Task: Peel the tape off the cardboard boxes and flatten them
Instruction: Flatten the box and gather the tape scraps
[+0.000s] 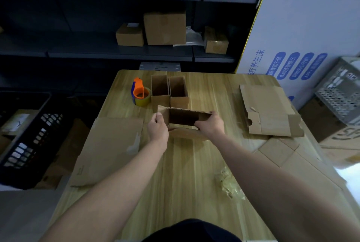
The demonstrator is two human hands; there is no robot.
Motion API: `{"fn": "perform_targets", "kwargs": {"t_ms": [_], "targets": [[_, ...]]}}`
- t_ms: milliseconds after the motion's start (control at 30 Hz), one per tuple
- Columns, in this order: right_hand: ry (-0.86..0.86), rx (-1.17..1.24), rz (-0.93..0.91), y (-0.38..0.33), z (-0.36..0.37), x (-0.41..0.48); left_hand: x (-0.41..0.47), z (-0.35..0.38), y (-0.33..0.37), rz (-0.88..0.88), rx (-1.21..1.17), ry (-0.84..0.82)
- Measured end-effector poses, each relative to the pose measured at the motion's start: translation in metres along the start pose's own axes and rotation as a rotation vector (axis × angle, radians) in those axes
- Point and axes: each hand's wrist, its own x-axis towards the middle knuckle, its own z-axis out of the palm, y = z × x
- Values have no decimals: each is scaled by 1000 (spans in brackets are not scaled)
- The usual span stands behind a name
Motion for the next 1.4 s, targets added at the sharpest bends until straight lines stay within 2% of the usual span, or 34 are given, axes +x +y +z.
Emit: {"fn": "perform_targets", "kwargs": {"t_ms": [133, 200, 267, 300, 367, 467, 500, 533, 600, 633, 767, 900, 1000, 1100, 1233, 1400], "targets": [[-59, 55, -34, -4, -8, -5, 14, -5, -2, -189, -117, 27], [-138, 4, -49, -5, -11, -6, 21, -8, -2, -322, -301, 30], [-221, -22, -59, -6, -10, -11, 25, -9, -2, -381, -482, -42], [-259, -42, -69, -5, -10, -13, 26, -8, -2, -378, -493, -97], [-372, -94, -88, -2, -9, -18, 27, -4, -3, -365, -372, -154], [-592, 20, -14, 4, -11, -20, 32, -3, -12, -336, -63, -57], [-575, 66, 5, 7, -12, -20, 36, -5, -16, -324, -9, -33], [-483, 85, 4, 9, -14, -17, 40, -7, -20, -323, 27, -30], [-255, -1, -1, 17, -17, -11, 47, -10, -28, -342, 86, -79], [-217, -52, 21, 21, -19, -9, 49, -10, -31, -354, 97, -121], [-310, -24, 189, 41, -9, -10, 52, -12, -41, -308, 168, -257], [-292, -180, 213, 60, 20, -16, 53, -26, -61, -251, 621, -460], [-322, -376, 220, 71, 42, -16, 50, -34, -79, -52, 938, -546], [-353, -515, 122, 78, 56, -14, 47, -36, -96, 125, 985, -645], [-384, -676, 17, 91, 65, -8, 57, -39, -108, 126, 1140, -761], [-364, -708, 42, 102, 76, 3, 68, -37, -116, 154, 1273, -787]]}}
